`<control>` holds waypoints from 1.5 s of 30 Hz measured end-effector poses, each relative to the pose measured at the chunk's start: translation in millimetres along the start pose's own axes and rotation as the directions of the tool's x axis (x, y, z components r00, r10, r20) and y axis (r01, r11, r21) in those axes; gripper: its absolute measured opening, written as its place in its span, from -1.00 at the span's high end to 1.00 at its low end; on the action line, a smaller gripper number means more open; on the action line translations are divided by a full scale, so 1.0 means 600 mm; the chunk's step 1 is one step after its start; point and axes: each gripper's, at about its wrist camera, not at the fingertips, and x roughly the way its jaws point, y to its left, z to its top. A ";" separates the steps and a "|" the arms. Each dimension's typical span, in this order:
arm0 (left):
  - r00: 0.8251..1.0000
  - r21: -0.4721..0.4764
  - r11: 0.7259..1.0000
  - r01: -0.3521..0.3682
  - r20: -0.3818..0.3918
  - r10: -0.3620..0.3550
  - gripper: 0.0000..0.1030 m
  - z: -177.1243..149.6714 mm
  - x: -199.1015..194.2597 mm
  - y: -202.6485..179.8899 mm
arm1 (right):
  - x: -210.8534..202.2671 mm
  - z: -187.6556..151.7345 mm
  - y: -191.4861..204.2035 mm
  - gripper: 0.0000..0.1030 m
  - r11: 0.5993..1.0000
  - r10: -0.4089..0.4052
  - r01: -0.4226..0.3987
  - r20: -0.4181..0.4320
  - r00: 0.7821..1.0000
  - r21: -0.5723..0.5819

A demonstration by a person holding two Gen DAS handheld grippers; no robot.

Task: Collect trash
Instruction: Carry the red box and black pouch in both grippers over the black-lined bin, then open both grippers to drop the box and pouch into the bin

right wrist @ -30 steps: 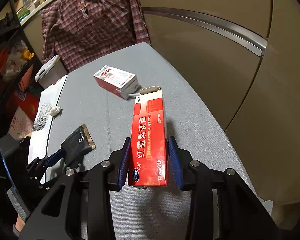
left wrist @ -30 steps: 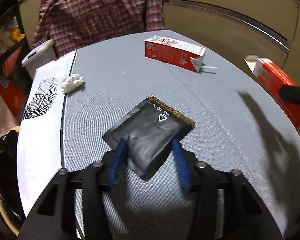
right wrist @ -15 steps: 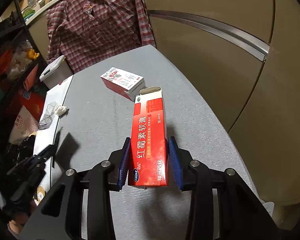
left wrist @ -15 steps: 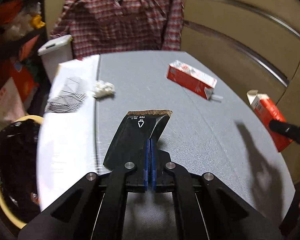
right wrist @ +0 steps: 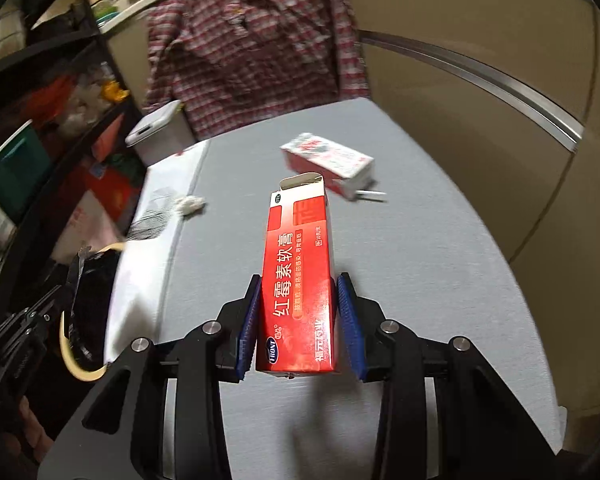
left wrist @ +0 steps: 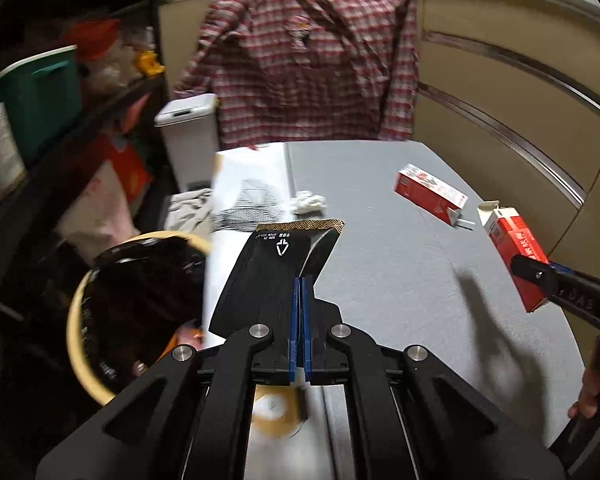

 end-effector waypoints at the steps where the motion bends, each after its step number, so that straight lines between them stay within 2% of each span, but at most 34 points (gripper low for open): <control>1: 1.000 -0.014 1.000 -0.015 0.003 0.015 0.96 -0.002 -0.010 0.011 | -0.001 -0.001 0.012 0.27 1.000 0.014 -0.014 -0.003 1.000 -0.009; 11: 0.991 -0.125 0.984 -0.129 0.020 0.132 0.96 -0.013 -0.065 0.103 | -0.014 -0.018 0.155 0.27 0.980 0.139 -0.141 -0.026 0.990 -0.142; 20: 0.982 -0.211 0.961 -0.176 0.033 0.187 0.96 -0.017 -0.064 0.191 | 0.020 -0.040 0.293 0.27 0.942 0.212 -0.228 -0.090 0.973 -0.244; 26: 0.975 -0.297 0.934 -0.199 0.033 0.219 0.96 -0.018 -0.052 0.262 | 0.048 -0.047 0.374 0.27 0.912 0.252 -0.276 -0.116 0.961 -0.302; 30: 0.970 -0.332 0.918 -0.218 0.028 0.241 0.96 -0.020 -0.040 0.291 | 0.072 -0.053 0.413 0.27 0.898 0.266 -0.297 -0.136 0.954 -0.324; 34: 0.966 -0.330 0.914 -0.237 0.022 0.259 0.96 -0.023 -0.025 0.301 | 0.094 -0.061 0.446 0.27 0.886 0.275 -0.314 -0.157 0.948 -0.341; 41: 0.968 -0.344 0.911 -0.230 0.017 0.251 0.96 -0.021 0.002 0.313 | 0.120 -0.064 0.475 0.27 0.878 0.278 -0.324 -0.175 0.945 -0.354; 45: 0.963 -0.336 0.908 -0.249 0.013 0.269 0.95 -0.019 0.014 0.315 | 0.131 -0.058 0.478 0.25 0.879 0.280 -0.323 -0.170 0.945 -0.351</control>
